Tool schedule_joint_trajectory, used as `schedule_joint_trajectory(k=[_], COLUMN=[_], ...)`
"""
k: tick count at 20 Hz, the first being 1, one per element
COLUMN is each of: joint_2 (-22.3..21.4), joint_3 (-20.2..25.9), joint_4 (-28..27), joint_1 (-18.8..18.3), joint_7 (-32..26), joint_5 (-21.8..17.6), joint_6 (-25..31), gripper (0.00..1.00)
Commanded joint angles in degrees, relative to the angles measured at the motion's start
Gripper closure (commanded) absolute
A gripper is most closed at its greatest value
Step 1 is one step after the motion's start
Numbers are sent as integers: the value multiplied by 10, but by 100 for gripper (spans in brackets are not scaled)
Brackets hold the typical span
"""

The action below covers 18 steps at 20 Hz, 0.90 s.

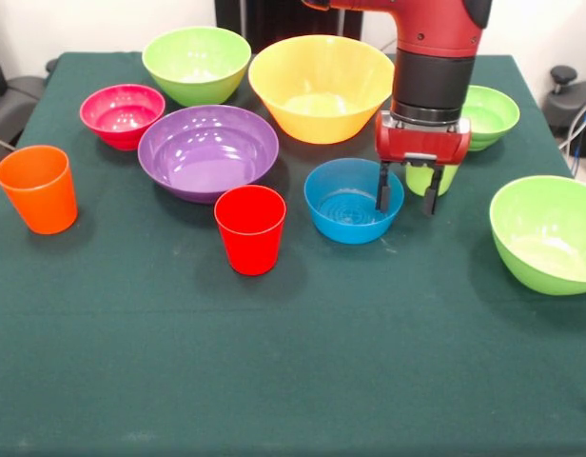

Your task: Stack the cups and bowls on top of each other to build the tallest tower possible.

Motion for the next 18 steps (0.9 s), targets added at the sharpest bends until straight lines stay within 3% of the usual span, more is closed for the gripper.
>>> schedule_joint_trajectory(k=[1,18], joint_2=[12,15], joint_3=[63,73], joint_4=[-39,-41], joint_1=[-20,-30], joint_7=[64,57], joint_5=[-3,-7], joint_6=[5,8], gripper=[0,0])
